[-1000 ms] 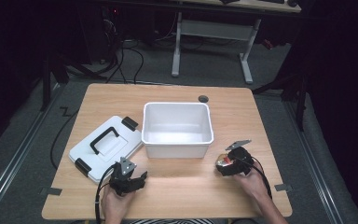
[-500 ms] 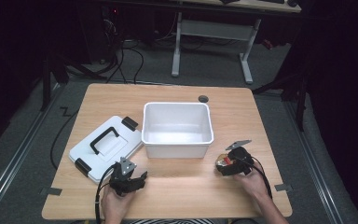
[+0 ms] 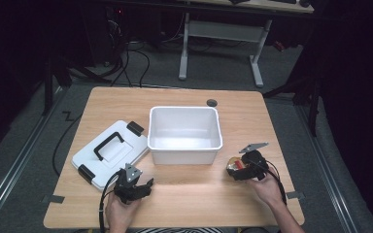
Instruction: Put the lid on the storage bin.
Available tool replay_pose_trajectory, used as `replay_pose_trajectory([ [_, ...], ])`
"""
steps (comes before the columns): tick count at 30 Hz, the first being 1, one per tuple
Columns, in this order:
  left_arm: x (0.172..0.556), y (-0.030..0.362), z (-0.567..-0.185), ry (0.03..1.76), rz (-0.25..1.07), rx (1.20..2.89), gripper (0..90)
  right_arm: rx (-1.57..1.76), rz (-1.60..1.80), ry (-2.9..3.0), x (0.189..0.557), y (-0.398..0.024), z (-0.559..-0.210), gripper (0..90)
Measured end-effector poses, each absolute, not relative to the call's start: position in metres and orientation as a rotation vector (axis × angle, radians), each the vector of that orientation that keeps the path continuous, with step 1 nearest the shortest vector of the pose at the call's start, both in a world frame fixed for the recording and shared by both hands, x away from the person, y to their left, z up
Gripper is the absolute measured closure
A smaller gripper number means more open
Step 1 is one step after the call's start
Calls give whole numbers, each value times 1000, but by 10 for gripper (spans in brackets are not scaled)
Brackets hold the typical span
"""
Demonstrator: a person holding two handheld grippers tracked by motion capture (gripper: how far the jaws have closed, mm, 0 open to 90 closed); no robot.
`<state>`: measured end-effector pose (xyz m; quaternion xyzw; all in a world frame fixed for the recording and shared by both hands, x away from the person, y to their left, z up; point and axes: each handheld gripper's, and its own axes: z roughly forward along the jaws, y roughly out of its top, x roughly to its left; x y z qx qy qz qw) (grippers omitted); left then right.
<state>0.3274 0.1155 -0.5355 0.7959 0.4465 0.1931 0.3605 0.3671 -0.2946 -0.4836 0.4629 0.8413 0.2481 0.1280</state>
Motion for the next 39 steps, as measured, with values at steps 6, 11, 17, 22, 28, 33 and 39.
replay_pose_trajectory([
  [6, 327, 116, -536, 1156, 499, 2048, 311, 1354, 788, 2428, 363, -302, -471, 204],
  [11, 327, 116, -536, 1158, 500, 2047, 311, 1362, 854, 2426, 362, -309, -459, 205],
  [17, 327, 116, -536, 1159, 500, 2047, 311, 1352, 890, 2426, 362, -311, -443, 205],
  [22, 327, 116, -536, 1159, 500, 2046, 311, 1323, 914, 2431, 361, -311, -429, 205],
  [28, 327, 116, -536, 1159, 500, 2046, 311, 1295, 942, 2434, 363, -311, -412, 205],
  [33, 327, 116, -536, 1160, 500, 2046, 311, 1251, 970, 2443, 364, -306, -395, 205],
  [39, 327, 116, -536, 1161, 502, 2046, 311, 1183, 991, 2453, 371, -296, -373, 205],
])
